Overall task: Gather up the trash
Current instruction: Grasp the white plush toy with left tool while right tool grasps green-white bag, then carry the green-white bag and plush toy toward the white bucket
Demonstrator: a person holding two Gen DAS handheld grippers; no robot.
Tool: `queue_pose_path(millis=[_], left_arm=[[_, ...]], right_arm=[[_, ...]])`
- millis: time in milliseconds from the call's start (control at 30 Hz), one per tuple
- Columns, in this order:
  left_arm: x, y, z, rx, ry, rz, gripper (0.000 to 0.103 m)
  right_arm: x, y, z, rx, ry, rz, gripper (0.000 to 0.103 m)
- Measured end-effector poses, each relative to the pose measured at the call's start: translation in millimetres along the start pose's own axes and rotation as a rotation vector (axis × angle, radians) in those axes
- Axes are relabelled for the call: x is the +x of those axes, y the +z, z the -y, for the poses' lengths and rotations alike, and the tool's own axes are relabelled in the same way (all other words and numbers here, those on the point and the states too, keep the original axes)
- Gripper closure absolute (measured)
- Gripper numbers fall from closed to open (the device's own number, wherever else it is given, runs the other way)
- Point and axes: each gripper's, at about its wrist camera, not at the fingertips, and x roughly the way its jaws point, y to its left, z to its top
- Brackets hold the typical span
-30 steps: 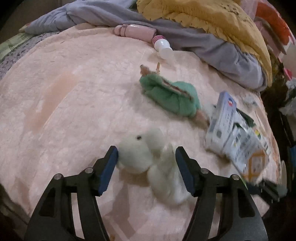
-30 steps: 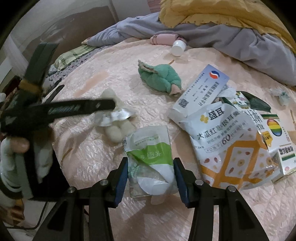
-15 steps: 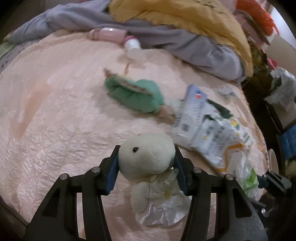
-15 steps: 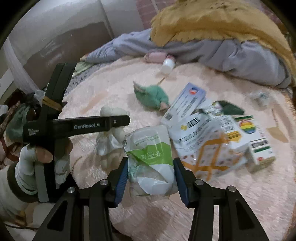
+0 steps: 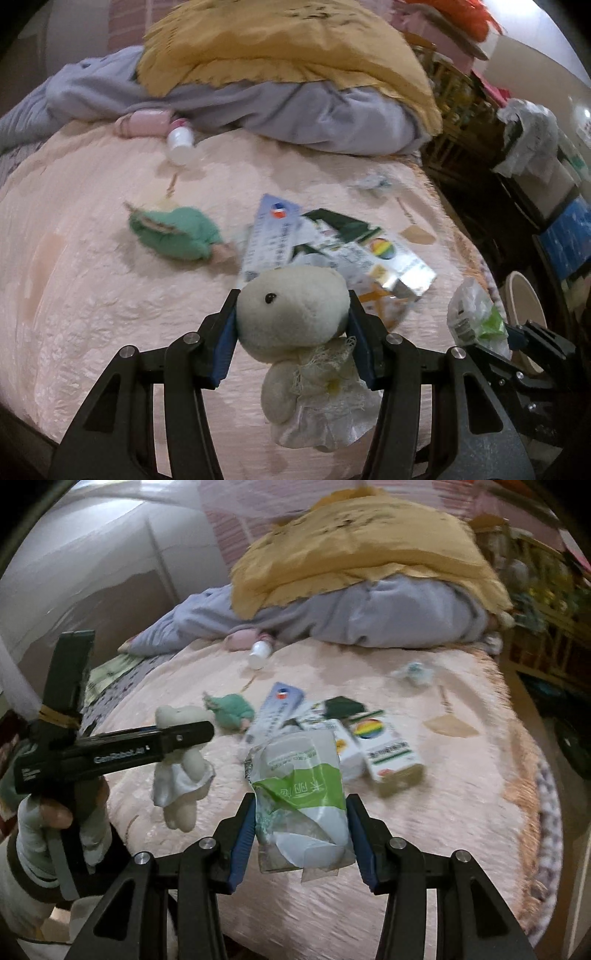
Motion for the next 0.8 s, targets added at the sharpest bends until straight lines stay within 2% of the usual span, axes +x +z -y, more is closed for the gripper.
queue_pose_path(millis=[267, 800], left_arm=[[1, 6, 58, 0.1, -0.042, 0.016, 0.051], [18, 9, 169, 0.257, -0.168, -0.007, 0.051]], right_arm=[[-29, -10, 39, 0.071, -0.067, 0.033, 0.057], [-84, -29, 114, 0.214, -0.213, 0.1, 0.057]])
